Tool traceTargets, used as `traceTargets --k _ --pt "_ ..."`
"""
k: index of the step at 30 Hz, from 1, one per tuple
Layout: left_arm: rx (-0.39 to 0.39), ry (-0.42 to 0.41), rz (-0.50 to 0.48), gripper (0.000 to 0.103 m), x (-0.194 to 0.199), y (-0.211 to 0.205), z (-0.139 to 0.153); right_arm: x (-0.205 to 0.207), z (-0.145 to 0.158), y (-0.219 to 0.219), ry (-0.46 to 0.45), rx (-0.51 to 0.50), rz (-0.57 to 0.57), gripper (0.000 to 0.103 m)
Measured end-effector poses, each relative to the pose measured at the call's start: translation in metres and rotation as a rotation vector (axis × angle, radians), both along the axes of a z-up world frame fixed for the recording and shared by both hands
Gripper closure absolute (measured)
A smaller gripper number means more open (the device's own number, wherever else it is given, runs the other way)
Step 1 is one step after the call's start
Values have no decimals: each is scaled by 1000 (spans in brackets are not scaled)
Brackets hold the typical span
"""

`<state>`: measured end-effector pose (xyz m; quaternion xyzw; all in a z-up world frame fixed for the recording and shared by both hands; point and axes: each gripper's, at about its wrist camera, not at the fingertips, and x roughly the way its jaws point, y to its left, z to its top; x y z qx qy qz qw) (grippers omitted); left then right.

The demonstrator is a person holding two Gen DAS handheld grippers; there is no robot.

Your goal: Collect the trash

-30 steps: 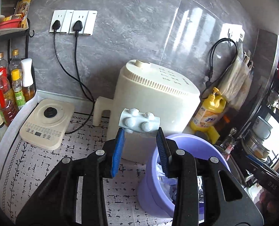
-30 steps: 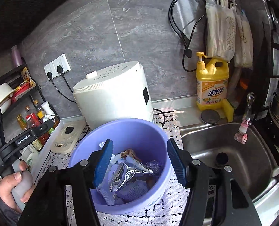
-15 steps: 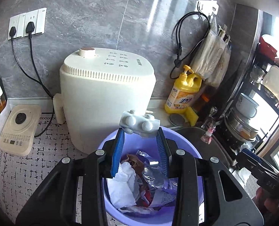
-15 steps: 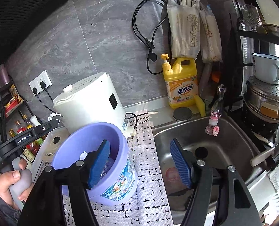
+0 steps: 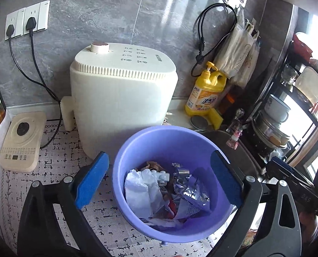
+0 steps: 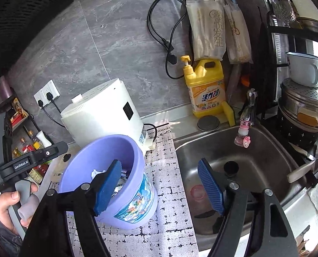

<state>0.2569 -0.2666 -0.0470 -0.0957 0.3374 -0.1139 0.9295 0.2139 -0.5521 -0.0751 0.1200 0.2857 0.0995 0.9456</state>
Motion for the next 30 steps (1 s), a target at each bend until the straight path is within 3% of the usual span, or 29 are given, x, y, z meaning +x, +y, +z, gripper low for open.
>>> traceTargets --k 5,13,22,30 --pt "-5 -4 22 7 -19 30 12 -2 6 18 -6 8 25 23" --pt "32 -42 52 6 -53 81 40 -13 35 55 -34 -31 65 8" --pt "68 -88 80 6 -101 133 76 -37 71 99 -19 -8 166 8" --pt "64 -121 172 6 -148 177 95 -65 92 135 -16 -16 220 8"
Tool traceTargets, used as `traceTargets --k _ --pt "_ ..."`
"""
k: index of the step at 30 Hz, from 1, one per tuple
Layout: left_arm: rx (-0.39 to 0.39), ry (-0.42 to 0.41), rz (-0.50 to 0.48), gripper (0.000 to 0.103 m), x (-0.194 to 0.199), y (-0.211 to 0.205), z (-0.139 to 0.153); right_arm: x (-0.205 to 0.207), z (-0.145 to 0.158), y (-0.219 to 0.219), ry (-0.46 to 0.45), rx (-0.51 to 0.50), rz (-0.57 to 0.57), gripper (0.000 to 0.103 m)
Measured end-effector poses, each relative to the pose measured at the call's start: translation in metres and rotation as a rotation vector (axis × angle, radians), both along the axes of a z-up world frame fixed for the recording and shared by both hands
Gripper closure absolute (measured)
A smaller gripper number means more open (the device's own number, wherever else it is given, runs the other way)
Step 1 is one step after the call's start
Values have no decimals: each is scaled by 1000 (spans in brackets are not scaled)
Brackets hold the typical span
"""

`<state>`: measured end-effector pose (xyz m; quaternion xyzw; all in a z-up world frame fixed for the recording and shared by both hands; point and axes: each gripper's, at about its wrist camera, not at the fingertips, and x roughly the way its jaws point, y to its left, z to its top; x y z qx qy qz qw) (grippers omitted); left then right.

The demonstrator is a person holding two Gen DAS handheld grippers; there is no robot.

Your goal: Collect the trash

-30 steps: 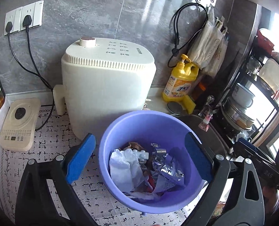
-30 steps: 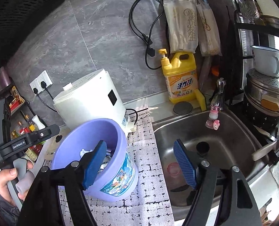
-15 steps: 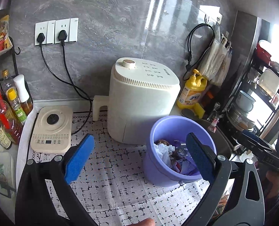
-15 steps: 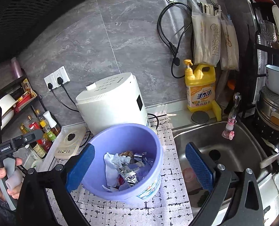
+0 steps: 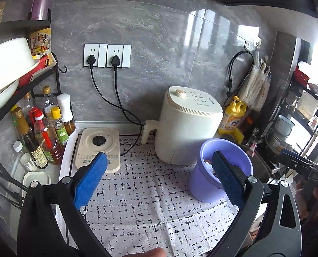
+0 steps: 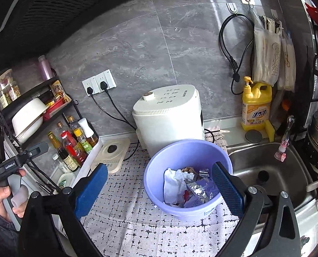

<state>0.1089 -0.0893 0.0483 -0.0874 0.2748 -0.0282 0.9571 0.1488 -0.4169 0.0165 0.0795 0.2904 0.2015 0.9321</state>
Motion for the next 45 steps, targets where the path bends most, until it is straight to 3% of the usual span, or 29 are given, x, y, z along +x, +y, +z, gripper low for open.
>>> traceTargets --k 10,22,45 --pt "5 -24 68 6 -61 38 5 -34 9 36 13 -15 54 8" --pt "32 -59 106 6 -121 46 9 -66 0 62 -13 -24 118 8" --pt "22 -100 101 6 -135 33 12 -70 -4 62 -24 -67 124 8"
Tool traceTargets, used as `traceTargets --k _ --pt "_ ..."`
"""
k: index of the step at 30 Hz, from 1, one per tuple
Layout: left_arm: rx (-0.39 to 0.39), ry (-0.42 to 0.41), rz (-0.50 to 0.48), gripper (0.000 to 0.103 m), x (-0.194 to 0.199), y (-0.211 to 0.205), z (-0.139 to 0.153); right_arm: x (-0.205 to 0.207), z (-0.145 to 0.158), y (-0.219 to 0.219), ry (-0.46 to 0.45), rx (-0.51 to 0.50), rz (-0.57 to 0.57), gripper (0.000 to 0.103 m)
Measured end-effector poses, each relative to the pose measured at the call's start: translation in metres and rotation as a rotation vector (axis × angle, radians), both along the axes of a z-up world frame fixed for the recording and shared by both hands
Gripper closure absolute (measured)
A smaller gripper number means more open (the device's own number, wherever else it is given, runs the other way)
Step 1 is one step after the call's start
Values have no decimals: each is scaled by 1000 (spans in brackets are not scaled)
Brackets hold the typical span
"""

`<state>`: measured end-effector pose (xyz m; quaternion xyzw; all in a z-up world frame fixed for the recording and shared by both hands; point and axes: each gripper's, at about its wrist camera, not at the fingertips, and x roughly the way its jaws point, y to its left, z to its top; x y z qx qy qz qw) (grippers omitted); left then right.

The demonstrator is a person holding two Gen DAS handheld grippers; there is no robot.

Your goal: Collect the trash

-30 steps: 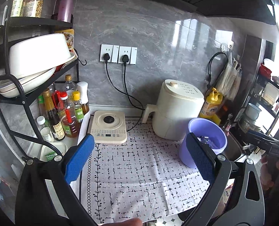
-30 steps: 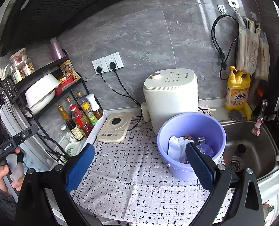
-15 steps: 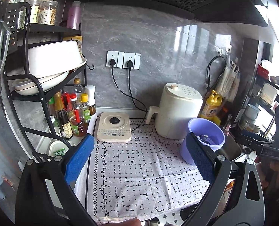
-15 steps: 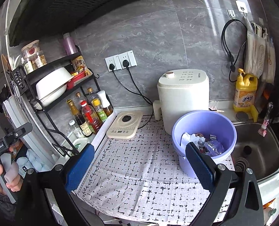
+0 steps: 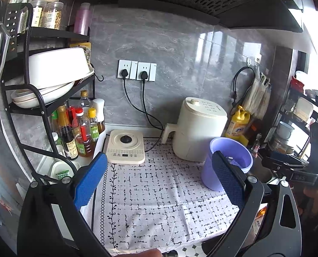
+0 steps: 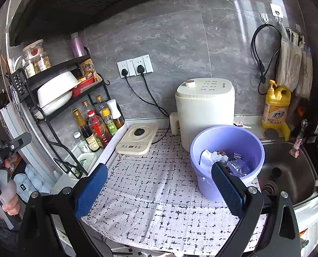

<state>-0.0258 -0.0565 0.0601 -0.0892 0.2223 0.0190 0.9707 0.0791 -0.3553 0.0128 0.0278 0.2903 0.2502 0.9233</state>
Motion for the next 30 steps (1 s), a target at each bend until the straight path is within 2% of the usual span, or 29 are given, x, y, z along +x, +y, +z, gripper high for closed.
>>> traceTargets --k 30 --pt "4 -6 -55 6 18 -3 4 -5 2 -7 -16 -3 -40 8"
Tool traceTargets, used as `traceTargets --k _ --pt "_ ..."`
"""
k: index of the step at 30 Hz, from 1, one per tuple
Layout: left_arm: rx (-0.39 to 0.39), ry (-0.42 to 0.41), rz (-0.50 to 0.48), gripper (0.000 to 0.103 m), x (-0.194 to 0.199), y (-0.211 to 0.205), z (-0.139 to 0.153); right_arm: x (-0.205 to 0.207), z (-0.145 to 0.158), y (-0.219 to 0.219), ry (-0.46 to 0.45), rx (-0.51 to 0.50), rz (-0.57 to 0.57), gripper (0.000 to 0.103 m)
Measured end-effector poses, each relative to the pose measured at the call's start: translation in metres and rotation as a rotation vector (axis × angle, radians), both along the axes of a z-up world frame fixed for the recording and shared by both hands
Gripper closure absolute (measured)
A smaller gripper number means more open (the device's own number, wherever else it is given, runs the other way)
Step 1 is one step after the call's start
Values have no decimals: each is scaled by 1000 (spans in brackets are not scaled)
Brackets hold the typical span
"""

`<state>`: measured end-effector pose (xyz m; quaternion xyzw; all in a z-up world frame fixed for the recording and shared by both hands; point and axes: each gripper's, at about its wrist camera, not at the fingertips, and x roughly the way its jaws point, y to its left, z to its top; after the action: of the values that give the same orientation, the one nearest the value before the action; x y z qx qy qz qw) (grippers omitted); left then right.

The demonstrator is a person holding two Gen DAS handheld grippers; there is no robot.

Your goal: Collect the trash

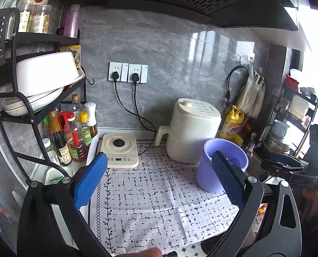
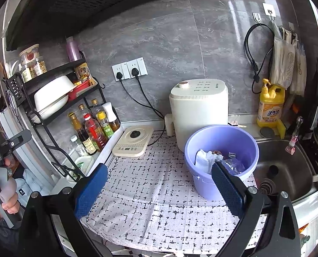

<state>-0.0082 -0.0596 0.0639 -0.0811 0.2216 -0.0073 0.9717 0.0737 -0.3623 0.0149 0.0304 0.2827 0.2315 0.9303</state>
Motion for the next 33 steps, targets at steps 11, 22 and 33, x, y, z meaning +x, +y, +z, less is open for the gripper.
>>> traceTargets --k 11,22,33 --pt "-8 -5 1 6 6 7 0 9 4 6 -7 -2 -2 8" --pt "-6 12 -15 6 11 5 -6 7 -1 7 3 -8 -16 8" --pt "2 -3 -21 6 2 7 -13 4 -8 0 24 -33 -47 8"
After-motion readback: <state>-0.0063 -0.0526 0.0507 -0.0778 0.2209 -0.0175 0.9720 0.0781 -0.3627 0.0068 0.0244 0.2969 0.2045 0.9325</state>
